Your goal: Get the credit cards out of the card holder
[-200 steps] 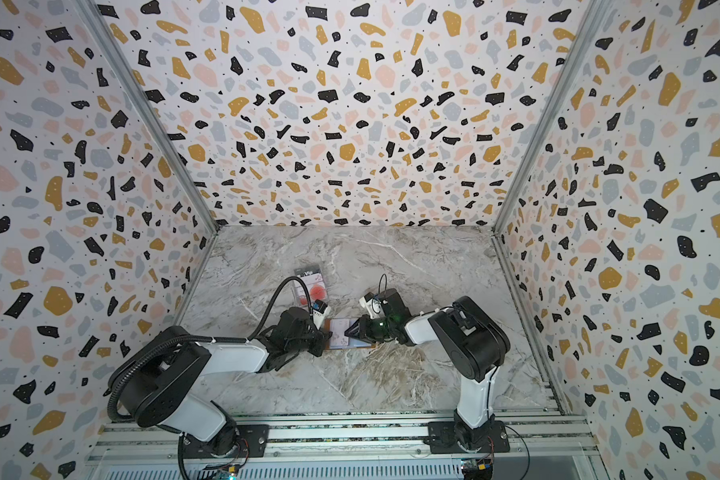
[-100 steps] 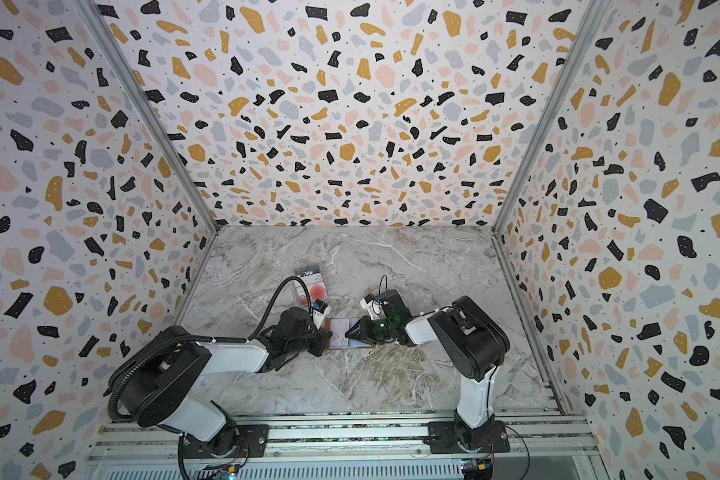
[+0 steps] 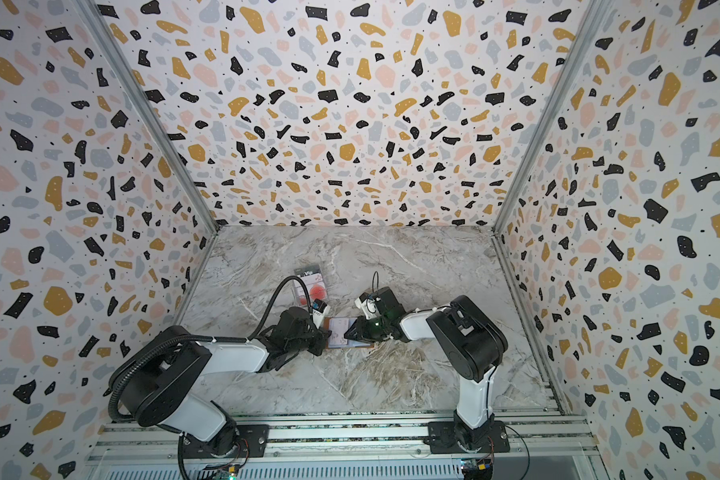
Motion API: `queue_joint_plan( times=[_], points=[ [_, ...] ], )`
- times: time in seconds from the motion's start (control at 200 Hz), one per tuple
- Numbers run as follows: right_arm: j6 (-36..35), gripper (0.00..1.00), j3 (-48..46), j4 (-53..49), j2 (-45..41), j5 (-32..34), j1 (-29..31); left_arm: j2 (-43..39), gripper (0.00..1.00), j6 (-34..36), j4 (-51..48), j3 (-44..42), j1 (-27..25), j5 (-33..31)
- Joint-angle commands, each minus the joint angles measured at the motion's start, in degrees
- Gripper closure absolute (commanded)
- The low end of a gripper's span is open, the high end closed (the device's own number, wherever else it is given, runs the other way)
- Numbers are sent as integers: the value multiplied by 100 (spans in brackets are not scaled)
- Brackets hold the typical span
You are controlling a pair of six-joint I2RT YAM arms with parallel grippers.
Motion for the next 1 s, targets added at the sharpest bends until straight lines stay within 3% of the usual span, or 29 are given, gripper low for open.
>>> queue_joint_plan(
  times=[0.0, 0.345, 0.491, 0.686, 0.996],
  points=[
    [-377, 78, 211, -486, -283, 403, 106, 191, 93, 2, -364, -138, -34, 93],
    [-307, 79, 219, -343, -189, 242, 114, 200, 93, 2, -373, -133, -32, 98],
    [-384, 80, 243, -539, -276, 461, 118, 218, 93, 10, -364, -128, -34, 98],
    [-439, 74, 243, -678, -427, 599, 120, 235, 93, 5, -364, -119, -33, 109],
    [-344, 77, 200, -505, -425, 438, 122, 215, 93, 0, -364, -136, -34, 100]
  ],
)
